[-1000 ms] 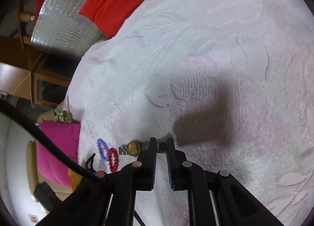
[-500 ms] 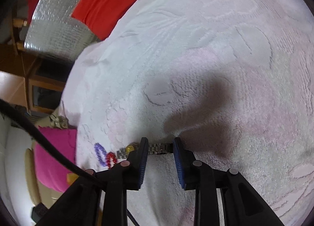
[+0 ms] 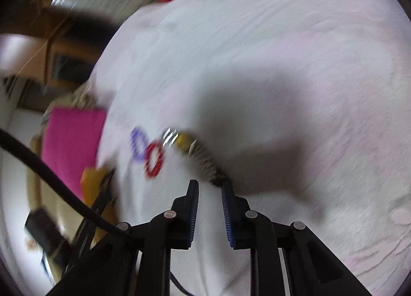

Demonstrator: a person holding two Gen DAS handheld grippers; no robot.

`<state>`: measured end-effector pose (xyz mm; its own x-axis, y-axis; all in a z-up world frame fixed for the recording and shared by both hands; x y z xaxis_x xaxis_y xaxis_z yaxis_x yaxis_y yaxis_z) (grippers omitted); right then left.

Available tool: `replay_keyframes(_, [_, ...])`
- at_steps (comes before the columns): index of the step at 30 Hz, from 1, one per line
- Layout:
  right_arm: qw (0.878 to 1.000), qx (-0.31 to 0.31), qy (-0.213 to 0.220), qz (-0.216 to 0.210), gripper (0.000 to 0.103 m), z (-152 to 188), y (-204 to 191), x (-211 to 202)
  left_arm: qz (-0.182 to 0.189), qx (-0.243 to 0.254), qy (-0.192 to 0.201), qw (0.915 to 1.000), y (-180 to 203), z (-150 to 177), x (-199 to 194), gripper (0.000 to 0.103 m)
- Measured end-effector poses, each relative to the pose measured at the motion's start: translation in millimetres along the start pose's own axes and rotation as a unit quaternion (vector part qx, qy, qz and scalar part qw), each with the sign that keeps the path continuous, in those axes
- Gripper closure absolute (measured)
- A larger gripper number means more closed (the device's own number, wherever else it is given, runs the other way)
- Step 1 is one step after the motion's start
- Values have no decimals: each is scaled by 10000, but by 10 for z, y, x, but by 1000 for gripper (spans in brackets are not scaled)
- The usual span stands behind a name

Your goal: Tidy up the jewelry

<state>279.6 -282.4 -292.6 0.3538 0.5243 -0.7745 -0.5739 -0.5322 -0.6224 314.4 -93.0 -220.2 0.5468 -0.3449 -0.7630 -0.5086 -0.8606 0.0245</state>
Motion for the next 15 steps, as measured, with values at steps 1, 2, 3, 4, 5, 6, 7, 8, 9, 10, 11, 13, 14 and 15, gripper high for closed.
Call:
replay_keyframes(1, [9998, -38, 183, -13, 80, -36, -22, -68, 4, -3, -9, 10000, 4, 0, 5, 98])
replay_keyframes(2, [9991, -76, 417, -65, 80, -102, -53, -147, -3, 12, -15, 10000, 9, 2, 8, 98])
replay_keyframes(3, [9986, -85, 515, -90, 80, -137, -59, -176, -14, 29, -15, 10000, 15, 4, 11, 98])
replay_keyframes(4, [9980, -113, 611, -80, 80, -175, -74, -186, -11, 28, -16, 10000, 14, 6, 13, 98])
replay_keyframes(5, [9974, -237, 688, 6, 80, -201, -99, -164, 1, 17, -24, 10000, 10, 11, 15, 97])
replay_keyframes(6, [9968, -320, 723, 83, 80, -222, -123, -139, -3, 2, -25, 10000, 0, 15, 12, 97])
replay_keyframes(7, [9956, -475, 783, 223, 80, -244, -162, -79, -11, -7, -20, 10000, -8, 17, 6, 98])
replay_keyframes(8, [9947, -569, 806, 279, 80, -252, -191, -27, -8, -20, -12, 10000, -17, 18, 0, 98])
replay_keyframes(9, [9941, -691, 773, 331, 79, -252, -223, 48, 8, -31, -7, 10000, -17, 20, -5, 98])
replay_keyframes(10, [9935, -776, 738, 377, 80, -230, -200, 56, 25, -28, -9, 10000, -18, 23, -8, 98])
replay_keyframes(11, [9923, -886, 714, 489, 77, -226, -211, 126, 27, -14, -11, 10000, -19, 27, -11, 97])
replay_keyframes(13, [9893, -1064, 735, 670, 72, -227, -206, 223, 19, 0, -1, 10000, -26, 26, -21, 97])
replay_keyframes(14, [9873, -1185, 779, 715, 70, -231, -214, 242, 26, -18, 10, 10000, -37, 25, -29, 97])
replay_keyframes(15, [9853, -1291, 833, 751, 69, -237, -224, 258, 35, -39, 13, 10000, -43, 23, -35, 97])
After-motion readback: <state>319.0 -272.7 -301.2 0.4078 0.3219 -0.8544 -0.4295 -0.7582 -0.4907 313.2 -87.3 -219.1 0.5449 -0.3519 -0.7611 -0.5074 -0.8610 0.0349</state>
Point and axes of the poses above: each gripper's, at about its wrist camera, not at the fingertips, and x roughly the way its jaws point, y to its right, z to its underside, the point moved 10 cm from there along x, roughly the way its jaws point, and after that the axes turned 14 degrees about x, right-handed, at the moved point
